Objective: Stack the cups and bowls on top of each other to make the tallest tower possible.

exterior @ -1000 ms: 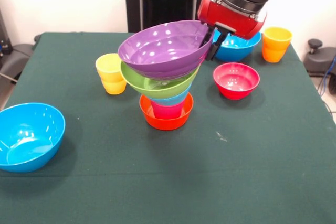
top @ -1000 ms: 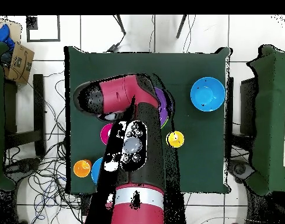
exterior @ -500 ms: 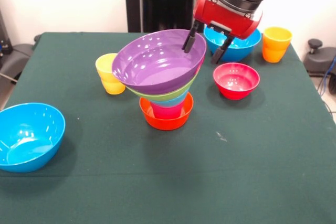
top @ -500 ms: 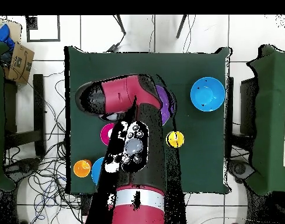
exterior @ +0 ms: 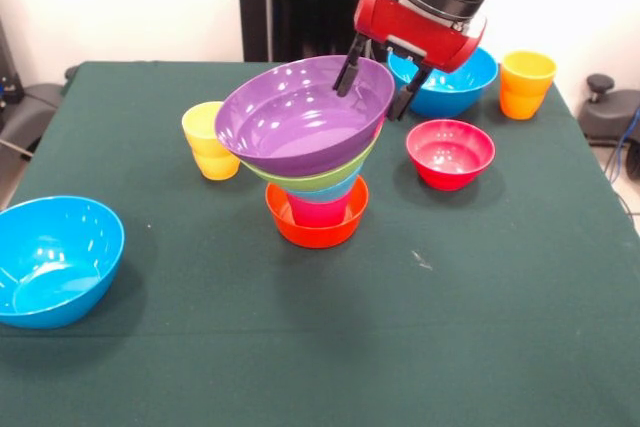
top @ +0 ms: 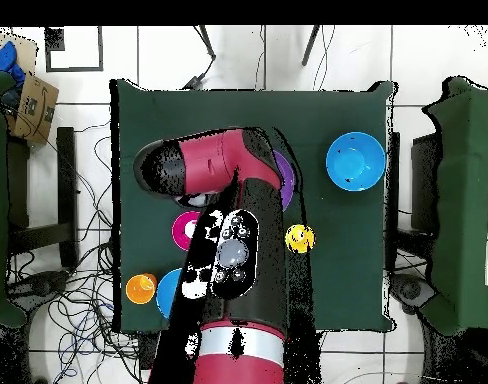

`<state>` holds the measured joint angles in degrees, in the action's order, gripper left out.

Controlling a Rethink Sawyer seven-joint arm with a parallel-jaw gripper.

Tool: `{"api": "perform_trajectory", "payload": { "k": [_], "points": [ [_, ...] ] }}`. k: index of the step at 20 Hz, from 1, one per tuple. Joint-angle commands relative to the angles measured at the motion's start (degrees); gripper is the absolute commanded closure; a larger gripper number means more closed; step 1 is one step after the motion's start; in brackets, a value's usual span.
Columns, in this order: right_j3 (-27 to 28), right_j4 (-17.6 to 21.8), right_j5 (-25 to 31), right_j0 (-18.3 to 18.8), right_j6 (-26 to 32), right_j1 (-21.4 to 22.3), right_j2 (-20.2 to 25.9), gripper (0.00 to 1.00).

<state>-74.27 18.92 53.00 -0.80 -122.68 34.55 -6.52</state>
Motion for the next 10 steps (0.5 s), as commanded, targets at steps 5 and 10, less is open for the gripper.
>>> {"api": "perform_trajectory", "payload": {
  "k": [5, 10],
  "points": [
    [2.7, 1.1, 1.4, 0.0, -0.2, -3.8, 3.3, 0.0],
    [1.6, -0.4, 0.5, 0.8, 0.3, -2.7, 4.3, 0.0]
  ]
}}
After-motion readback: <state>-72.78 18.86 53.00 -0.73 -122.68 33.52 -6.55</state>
